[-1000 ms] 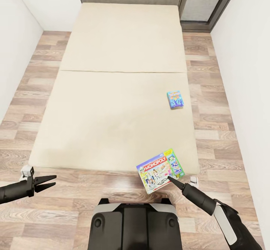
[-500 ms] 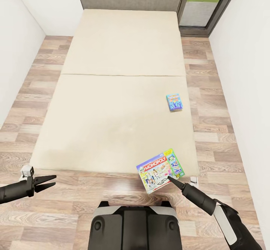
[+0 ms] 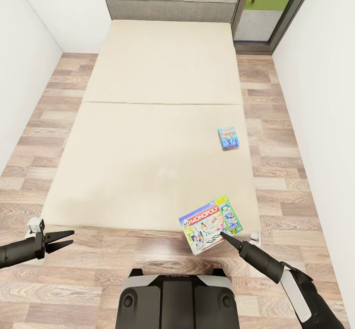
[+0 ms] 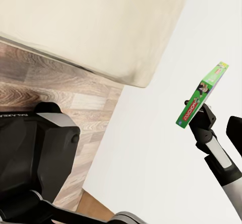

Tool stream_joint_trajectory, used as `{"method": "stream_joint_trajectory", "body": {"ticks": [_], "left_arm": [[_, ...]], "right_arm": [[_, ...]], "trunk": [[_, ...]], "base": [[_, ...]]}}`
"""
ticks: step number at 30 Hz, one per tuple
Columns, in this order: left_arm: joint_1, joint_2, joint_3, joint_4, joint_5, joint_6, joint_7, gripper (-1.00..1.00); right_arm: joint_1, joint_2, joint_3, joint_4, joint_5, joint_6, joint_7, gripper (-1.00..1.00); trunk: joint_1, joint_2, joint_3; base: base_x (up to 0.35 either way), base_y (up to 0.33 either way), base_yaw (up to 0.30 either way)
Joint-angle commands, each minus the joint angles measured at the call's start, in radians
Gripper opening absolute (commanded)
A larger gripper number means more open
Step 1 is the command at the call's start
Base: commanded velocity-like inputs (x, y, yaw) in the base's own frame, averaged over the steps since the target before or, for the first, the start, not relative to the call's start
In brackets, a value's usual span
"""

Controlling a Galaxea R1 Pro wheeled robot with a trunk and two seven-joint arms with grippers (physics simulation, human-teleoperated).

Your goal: Put all the toys in the child's room - the three board games (two on the bed and one on the table), the two jigsaw puzzles on the table, and the tennis ball on the table - inside the toy box on the table in the child's room.

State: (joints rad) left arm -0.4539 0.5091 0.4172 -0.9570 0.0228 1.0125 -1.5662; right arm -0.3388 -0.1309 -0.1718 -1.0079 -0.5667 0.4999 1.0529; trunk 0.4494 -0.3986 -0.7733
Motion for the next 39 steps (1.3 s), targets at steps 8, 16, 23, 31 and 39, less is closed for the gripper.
{"method": "stream_joint_trajectory", "body": {"ticks": [8,16,23,31,39], "left_arm": [[0.000,0.000,0.000,0.000,-0.001,0.011,-0.005,1.00],[0.000,0.000,0.000,0.001,-0.002,0.011,-0.005,1.00],[0.000,0.000,0.000,0.001,-0.003,0.011,-0.005,1.00],[0.000,0.000,0.000,0.001,-0.003,0.009,-0.005,1.00],[0.000,0.000,0.000,0.001,-0.003,0.009,-0.005,1.00]], "right_arm": [[0.000,0.000,0.000,0.000,-0.005,0.008,0.001,-1.00],[0.000,0.000,0.000,0.000,-0.005,0.008,0.001,-1.00],[0.000,0.001,0.000,0.000,-0.004,0.006,0.001,-1.00],[0.007,-0.001,-0.001,0.000,-0.004,0.006,0.001,-1.00],[0.007,-0.001,-0.002,0.000,-0.004,0.006,0.002,-1.00]], "trunk": [[0.001,-0.001,0.012],[0.001,-0.001,0.026],[0.001,-0.001,0.037],[0.001,-0.001,0.051],[0.001,-0.001,0.064]], "base": [[0.000,0.000,0.000],[0.000,0.000,0.000],[0.000,0.000,0.000],[0.000,0.000,0.000],[0.000,0.000,0.000]]}}
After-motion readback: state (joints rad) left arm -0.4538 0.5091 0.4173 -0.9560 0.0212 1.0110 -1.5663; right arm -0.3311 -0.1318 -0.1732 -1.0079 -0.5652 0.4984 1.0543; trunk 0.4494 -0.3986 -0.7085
